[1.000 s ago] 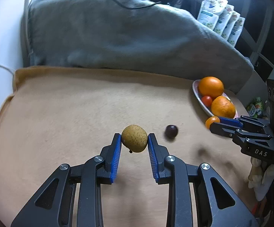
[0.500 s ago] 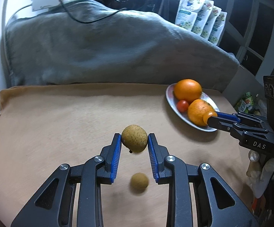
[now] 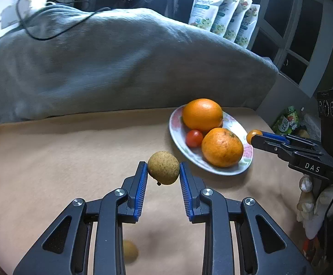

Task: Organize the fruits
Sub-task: 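Carry the brown fruit and the kumquat toward the plate with both tools, then open both tools over the plate, releasing the brown fruit and kumquat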

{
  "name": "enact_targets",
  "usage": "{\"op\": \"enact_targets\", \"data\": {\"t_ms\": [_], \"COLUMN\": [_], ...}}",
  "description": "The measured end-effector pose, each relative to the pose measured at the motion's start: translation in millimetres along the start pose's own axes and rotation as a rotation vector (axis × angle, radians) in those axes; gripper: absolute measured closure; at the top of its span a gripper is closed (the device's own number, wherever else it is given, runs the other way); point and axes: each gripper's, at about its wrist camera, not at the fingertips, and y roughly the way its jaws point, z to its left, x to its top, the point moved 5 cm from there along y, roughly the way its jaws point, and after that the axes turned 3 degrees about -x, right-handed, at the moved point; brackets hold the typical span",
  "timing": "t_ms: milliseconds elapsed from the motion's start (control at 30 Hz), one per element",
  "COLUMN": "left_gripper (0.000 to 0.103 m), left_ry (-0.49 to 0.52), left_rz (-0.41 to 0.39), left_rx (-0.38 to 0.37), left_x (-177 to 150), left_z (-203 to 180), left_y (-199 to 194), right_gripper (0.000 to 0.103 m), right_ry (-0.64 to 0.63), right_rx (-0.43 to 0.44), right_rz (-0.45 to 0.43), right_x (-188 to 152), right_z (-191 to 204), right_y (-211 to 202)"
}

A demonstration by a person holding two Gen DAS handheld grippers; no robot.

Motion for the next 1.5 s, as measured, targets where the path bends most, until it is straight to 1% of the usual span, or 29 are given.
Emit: {"op": "enact_targets", "data": {"t_ms": [400,867,1500], "left_gripper": [0.076,0.076,0.075], "left_ry": [0.029,0.027,0.014], "left_rz": [0.026,0.069,0.07], "left_rx": [-0.019,-0.03,-0.058], "left_x": [19.3,32.4,39.8], "left_z": [-17.7,-18.8,-19.7], "left_y": [33.8,71.1,76.4], "right_gripper": [0.076,0.076,0.075], "right_ry": [0.05,0.051,0.051], "right_rx": [-0.028,-0.021,-0.005], "right_rz": [0.019,0.038,0.049], "right_x": [-1.9,-4.0,-6.5], "right_z": [-37.8,-44.9,-46.1], "right_y": [11.0,23.8,26.8]}}
